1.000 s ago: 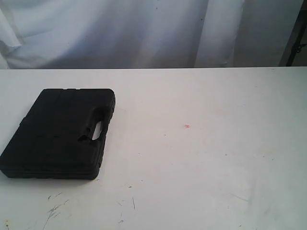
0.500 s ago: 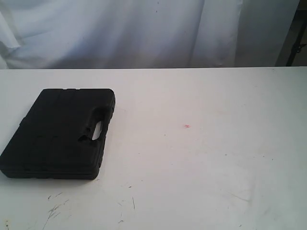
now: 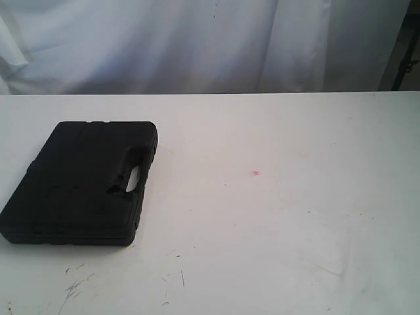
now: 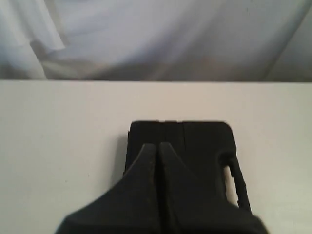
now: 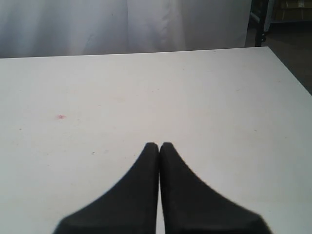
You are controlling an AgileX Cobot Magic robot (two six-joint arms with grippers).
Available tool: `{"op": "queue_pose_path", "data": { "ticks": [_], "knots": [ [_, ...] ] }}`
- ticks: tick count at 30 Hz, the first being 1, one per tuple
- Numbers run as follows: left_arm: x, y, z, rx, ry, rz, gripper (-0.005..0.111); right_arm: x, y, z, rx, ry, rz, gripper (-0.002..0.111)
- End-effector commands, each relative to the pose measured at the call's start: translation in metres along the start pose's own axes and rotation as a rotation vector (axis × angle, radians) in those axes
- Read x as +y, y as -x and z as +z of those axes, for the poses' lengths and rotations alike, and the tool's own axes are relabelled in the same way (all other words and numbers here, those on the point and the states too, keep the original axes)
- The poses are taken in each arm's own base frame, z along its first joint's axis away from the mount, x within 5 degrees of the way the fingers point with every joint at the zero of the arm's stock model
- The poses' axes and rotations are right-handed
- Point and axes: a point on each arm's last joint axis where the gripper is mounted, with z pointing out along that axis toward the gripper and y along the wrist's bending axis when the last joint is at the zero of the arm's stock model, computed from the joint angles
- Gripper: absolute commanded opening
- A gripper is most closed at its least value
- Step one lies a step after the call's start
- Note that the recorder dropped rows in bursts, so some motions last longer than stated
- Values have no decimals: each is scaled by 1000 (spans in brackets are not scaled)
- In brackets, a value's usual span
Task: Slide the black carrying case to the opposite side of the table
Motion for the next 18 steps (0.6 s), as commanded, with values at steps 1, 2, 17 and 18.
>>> {"op": "queue_pose_path", "data": {
  "ticks": [1,2,17,18],
  "knots": [
    [-4,3,45,181,-50,-9,0,0,0,0,-12,-7,1,0],
    [-4,3,52,195,-57,-18,0,0,0,0,-12,-7,1,0],
    [-11,3,82,193,-145,26,0,0,0,0,-12,-7,1,0],
    [-11,2,84,197,-152,16,0,0,0,0,-12,-7,1,0]
  ]
}}
